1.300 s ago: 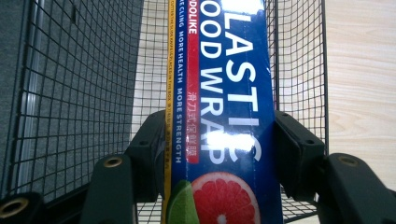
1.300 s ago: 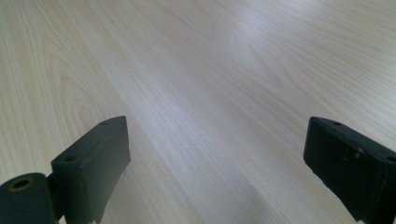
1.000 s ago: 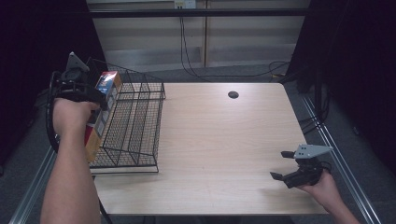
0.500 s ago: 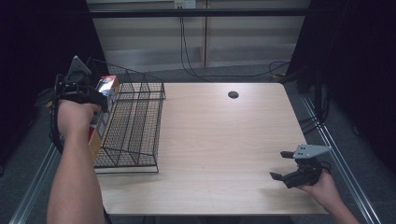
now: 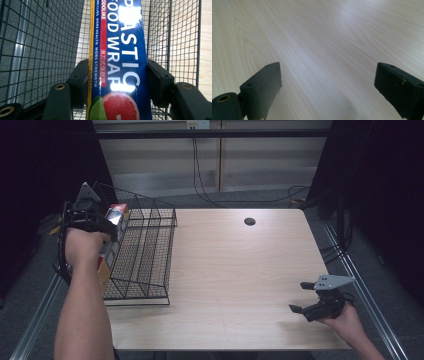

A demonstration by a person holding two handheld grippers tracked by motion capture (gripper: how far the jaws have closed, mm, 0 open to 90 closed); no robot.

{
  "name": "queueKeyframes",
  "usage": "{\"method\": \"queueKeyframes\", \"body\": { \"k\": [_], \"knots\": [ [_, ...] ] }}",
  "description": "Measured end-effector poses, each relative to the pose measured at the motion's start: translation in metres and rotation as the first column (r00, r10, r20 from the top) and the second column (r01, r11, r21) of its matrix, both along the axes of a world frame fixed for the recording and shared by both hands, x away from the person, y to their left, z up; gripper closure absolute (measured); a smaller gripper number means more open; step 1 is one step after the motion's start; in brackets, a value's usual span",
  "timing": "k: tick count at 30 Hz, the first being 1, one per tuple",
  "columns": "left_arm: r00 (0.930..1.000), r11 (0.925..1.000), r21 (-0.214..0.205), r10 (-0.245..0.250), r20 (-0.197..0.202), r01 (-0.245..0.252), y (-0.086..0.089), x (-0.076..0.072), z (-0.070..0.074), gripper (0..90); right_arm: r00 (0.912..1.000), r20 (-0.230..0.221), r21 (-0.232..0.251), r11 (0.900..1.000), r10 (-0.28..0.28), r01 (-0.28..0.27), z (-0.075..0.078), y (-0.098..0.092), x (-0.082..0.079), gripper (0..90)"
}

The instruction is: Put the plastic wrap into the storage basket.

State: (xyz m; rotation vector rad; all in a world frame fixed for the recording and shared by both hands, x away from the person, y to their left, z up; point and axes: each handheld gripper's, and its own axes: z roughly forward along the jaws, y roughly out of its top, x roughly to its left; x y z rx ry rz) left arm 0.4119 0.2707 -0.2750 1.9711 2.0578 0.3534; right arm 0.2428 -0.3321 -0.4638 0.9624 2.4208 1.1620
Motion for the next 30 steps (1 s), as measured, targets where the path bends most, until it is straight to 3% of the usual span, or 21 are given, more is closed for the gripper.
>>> {"method": "queueKeyframes", "body": {
  "k": [17,23,30],
  "knots": [
    [0.9998,0.9999,-0.003,0.017,-0.005,-0.017,0.0033,0.0043,-0.0052,41.8,1.0000,0.002,0.005,1.0000,-0.002,0.002,0.0003,-0.0003,-0.0002,7.4],
    [0.9995,0.9999,-0.002,0.015,-0.027,-0.015,0.0036,0.0060,-0.0075,41.4,1.0000,0.002,0.002,1.0000,-0.001,0.001,0.0003,-0.0003,-0.0005,7.4],
    [0.9995,0.9996,0.002,0.029,-0.013,-0.029,0.0059,0.0064,-0.0044,40.1,1.0000,0.000,-0.005,1.0000,0.000,0.000,0.0000,0.0004,-0.0006,7.4]
  ]
}}
